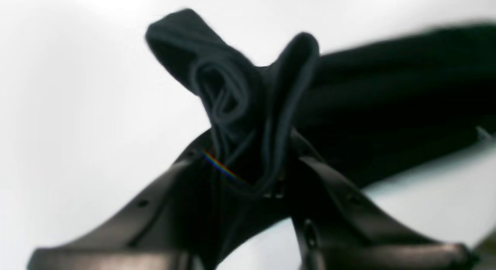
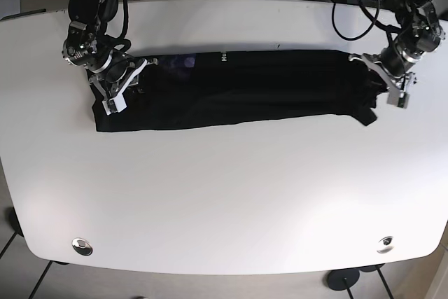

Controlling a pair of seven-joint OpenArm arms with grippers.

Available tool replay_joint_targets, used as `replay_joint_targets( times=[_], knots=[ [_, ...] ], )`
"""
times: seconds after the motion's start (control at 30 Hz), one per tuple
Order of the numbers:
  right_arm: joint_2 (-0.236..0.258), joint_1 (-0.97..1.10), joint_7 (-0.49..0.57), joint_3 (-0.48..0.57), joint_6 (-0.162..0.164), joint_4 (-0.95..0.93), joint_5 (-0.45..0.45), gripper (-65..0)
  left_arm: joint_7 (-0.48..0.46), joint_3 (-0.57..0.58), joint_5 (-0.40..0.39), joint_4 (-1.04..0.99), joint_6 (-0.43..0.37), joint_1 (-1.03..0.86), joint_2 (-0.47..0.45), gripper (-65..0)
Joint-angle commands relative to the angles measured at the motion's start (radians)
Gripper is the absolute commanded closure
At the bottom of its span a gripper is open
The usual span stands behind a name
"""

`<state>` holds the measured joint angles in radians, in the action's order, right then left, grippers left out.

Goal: Fold the T-shirt properly

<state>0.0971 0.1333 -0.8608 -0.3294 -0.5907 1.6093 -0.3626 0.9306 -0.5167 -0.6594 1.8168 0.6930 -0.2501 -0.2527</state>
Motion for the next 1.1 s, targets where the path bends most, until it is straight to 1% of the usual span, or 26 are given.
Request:
replay_joint_targets(
  times=[0.03,0.1,0.2,0.27,0.33,0.4,0.43,0.6,0.63,0.67,0.73,0.8,0.83,0.87,0.93,0.97,1.0,1.03,1.1],
  knots=[
    [0.008,-0.013,0.018,-0.001,-0.001,0.018,-0.014,-6.7,-0.015,0.089,-0.023,0.051,0.005,0.004,0.036,-2.2],
    [0.008,-0.014,0.018,-0.001,-0.001,0.018,-0.014,-6.7,-0.015,0.206,-0.023,0.047,-0.088,0.041,0.088,-2.2],
    [0.008,-0.014,0.018,-0.001,-0.001,0.021,-0.014,-6.7,-0.017,0.298,-0.023,-0.007,-0.143,0.070,0.120,-2.2],
    [0.006,-0.014,0.018,-0.001,-0.001,0.019,-0.014,-6.7,-0.018,0.309,-0.023,-0.055,-0.169,0.113,0.148,-2.4],
    [0.006,-0.014,0.018,-0.001,-0.001,0.019,-0.014,-6.7,-0.018,0.312,-0.023,-0.108,-0.175,0.143,0.174,-2.4],
    [0.006,-0.013,0.018,-0.001,-0.001,0.021,-0.014,-6.7,-0.018,0.346,-0.023,-0.136,-0.175,0.148,0.174,-2.6],
    [0.006,-0.013,0.018,-0.001,-0.001,0.021,-0.014,-6.7,-0.018,0.361,-0.023,-0.137,-0.175,0.156,0.172,-4.3],
    [0.006,-0.013,0.016,-0.001,-0.004,0.023,-0.014,-6.7,-0.017,0.421,-0.021,-0.140,-0.183,0.168,0.171,-23.2],
    [0.006,-0.013,0.016,-0.001,-0.005,0.023,-0.014,-6.7,-0.017,0.432,-0.007,-0.134,-0.217,0.170,0.175,-26.4],
    [0.006,-0.013,0.016,-0.001,-0.005,0.023,-0.014,-6.7,-0.017,0.462,0.013,-0.122,-0.295,0.183,0.180,-31.5],
    [0.006,-0.011,0.016,0.000,-0.005,0.023,-0.014,-6.7,-0.017,0.545,0.025,-0.087,-0.401,0.220,0.180,-38.2],
    [0.006,-0.010,0.016,0.000,-0.007,0.024,-0.014,-6.7,-0.017,0.610,0.022,-0.052,-0.468,0.242,0.178,-40.6],
    [0.006,-0.010,0.016,0.000,-0.007,0.029,-0.014,-6.7,-0.015,0.628,0.022,-0.025,-0.474,0.245,0.180,-40.6],
    [0.006,-0.008,0.016,0.000,-0.007,0.041,-0.016,-6.7,-0.014,0.636,0.019,-0.005,-0.459,0.245,0.180,-40.4],
    [0.006,-0.008,0.016,0.000,-0.007,0.062,-0.017,-6.7,-0.014,0.645,0.019,0.033,-0.387,0.245,0.180,-40.4],
    [0.006,-0.008,0.016,-0.004,-0.007,0.084,-0.042,-6.7,-0.014,0.642,0.020,0.039,-0.330,0.245,0.180,-40.3],
    [0.011,-0.007,0.016,-0.006,-0.004,0.104,-0.068,-6.7,-0.014,0.625,0.022,0.036,-0.302,0.245,0.174,-40.3],
    [0.016,-0.007,0.016,-0.006,0.001,0.135,-0.114,-6.8,-0.014,0.567,0.023,0.034,-0.292,0.245,0.172,-40.3],
    [0.019,-0.011,-0.004,-0.009,0.002,0.184,-0.166,-7.1,-0.014,0.485,0.025,0.034,-0.289,0.235,0.168,-40.3]
  ],
)
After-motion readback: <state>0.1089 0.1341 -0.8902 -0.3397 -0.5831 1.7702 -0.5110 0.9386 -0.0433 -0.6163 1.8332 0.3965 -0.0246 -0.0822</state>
